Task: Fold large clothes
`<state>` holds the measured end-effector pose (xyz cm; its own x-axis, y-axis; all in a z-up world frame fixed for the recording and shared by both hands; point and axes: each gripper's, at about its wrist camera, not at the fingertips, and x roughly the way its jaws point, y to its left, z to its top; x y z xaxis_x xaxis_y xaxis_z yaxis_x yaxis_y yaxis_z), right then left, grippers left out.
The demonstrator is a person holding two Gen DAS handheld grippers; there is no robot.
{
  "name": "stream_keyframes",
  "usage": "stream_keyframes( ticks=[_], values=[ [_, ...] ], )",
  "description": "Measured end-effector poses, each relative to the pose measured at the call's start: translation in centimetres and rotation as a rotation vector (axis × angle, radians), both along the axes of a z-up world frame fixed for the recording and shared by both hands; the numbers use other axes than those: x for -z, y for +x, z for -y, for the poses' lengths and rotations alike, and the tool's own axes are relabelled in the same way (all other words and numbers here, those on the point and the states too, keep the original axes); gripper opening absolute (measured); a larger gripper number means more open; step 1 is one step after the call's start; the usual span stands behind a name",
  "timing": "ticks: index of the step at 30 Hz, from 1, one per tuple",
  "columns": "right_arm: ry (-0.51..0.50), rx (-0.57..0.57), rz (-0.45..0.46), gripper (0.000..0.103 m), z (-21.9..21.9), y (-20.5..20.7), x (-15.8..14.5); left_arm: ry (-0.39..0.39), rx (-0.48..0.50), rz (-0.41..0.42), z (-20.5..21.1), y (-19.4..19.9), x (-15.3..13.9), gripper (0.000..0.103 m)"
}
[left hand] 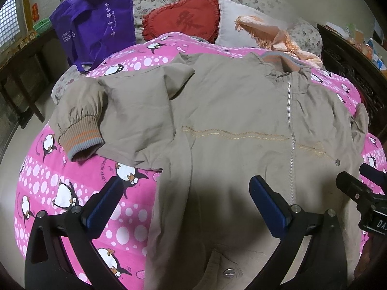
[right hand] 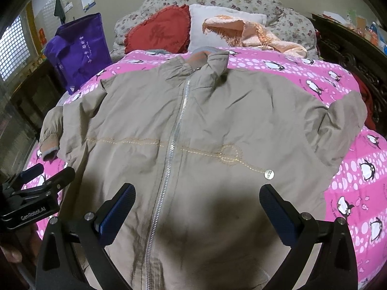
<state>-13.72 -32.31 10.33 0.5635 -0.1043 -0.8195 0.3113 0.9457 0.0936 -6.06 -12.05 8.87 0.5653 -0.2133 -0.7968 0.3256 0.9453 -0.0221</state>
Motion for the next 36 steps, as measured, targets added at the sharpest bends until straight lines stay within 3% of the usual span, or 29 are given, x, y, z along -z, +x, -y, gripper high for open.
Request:
stream_keyframes(
  ticks=[28,36],
  values=[
    [0.021,-0.014,-0.010,0.103,-0.3,0.8,0.6,0.017,-0.064,-0.010,-2.5,1.8,0.9,0.103],
    [0.044,-0.036,-0.019,0.103,-0.2,0.7,0.8,0.041,-0.089,0.029,-5.8,3.9,0.0,0.103]
  ],
)
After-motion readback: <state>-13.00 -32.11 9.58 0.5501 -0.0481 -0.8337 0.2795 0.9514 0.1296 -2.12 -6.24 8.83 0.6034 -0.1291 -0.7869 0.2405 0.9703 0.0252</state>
